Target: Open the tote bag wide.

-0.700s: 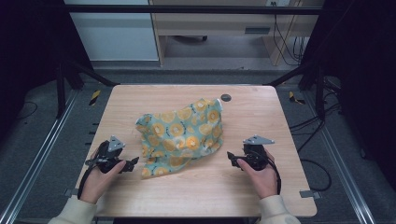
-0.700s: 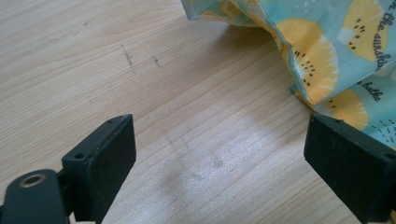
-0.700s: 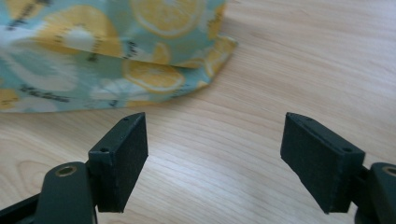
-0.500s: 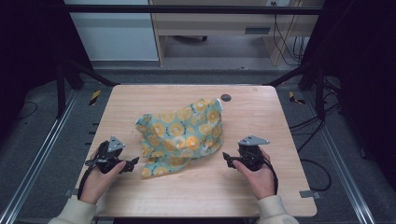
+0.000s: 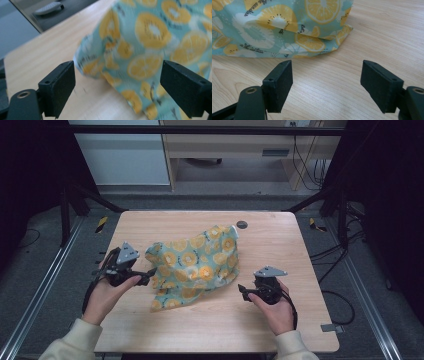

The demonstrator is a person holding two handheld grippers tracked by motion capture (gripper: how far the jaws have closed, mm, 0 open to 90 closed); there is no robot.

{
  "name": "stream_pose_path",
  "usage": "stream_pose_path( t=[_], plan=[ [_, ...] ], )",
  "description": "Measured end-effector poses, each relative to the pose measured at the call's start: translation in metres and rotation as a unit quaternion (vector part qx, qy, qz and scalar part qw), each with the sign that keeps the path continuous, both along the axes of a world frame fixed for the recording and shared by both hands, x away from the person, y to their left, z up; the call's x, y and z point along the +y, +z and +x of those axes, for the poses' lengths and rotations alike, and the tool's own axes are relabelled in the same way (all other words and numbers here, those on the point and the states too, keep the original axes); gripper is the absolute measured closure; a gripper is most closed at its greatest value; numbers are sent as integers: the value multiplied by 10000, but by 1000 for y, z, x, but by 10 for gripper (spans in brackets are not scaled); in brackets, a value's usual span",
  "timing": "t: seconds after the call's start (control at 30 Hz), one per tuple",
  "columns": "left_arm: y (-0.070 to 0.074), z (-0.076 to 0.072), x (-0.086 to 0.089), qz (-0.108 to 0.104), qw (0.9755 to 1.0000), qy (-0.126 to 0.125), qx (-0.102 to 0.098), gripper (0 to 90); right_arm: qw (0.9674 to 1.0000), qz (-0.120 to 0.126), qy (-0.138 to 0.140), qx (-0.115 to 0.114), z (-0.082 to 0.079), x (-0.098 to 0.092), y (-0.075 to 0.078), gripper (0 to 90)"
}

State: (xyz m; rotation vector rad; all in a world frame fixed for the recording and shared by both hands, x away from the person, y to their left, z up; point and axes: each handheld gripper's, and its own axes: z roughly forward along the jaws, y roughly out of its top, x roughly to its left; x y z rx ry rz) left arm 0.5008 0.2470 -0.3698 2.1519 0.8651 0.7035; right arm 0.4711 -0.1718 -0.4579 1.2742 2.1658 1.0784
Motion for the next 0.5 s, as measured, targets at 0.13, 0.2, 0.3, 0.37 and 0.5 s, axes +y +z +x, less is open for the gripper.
stream_pose_path(
  t=[0.13, 0.2, 0.3, 0.37, 0.5],
  plan=[
    [13, 24, -10, 143, 9994, -173, 277, 123, 10000, -6, -30, 36, 1, -3, -2, 258],
    [18, 33, -14, 219, 9991, -191, 295, 123, 10000, -4, -17, 17, 1, -4, -1, 258],
    [21, 44, -20, 183, 9986, -259, 424, 123, 10000, -1, -33, 16, 1, -5, -1, 258],
    [21, 56, -30, 246, 9964, -467, 663, 122, 10000, 3, -25, 30, 1, -6, -2, 256],
    [21, 65, -38, 194, 9962, -454, 710, 134, 10000, -14, -17, 37, 2, -6, -3, 256]
  ],
)
